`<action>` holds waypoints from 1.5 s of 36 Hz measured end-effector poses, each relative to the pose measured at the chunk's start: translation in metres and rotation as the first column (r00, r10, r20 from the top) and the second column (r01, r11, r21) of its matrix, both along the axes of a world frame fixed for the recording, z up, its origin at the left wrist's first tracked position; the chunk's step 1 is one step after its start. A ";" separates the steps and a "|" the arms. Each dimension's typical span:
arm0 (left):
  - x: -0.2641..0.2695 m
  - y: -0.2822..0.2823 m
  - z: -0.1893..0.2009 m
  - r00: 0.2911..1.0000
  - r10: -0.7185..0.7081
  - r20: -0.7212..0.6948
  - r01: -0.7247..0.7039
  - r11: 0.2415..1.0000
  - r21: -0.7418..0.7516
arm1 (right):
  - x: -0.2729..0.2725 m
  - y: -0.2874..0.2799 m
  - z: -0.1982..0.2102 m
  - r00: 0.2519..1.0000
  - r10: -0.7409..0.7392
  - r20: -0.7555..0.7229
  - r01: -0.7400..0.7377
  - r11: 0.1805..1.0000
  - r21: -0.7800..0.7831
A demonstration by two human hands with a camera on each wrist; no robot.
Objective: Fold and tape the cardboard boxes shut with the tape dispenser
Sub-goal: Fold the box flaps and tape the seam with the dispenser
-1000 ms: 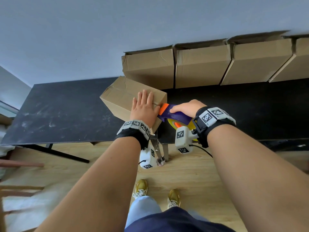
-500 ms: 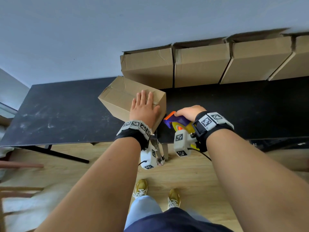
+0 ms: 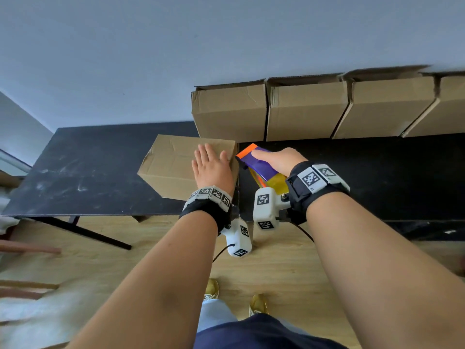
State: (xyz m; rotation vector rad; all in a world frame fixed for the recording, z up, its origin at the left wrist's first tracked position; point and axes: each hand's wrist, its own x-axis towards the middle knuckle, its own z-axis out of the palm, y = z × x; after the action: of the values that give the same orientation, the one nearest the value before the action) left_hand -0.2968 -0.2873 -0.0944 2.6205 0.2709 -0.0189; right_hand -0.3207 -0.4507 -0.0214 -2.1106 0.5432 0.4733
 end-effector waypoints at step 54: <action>0.048 0.147 0.015 0.861 -0.470 -0.193 0.508 0.808 0.299 | 0.037 0.135 0.005 0.958 -0.284 0.042 0.285 0.958 -0.039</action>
State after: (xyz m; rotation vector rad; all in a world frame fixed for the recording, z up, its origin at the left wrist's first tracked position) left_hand -0.2489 -0.1405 -0.0798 2.9653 -0.4184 -0.3230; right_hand -0.2840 -0.3155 -0.0165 -2.0359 0.8291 0.2605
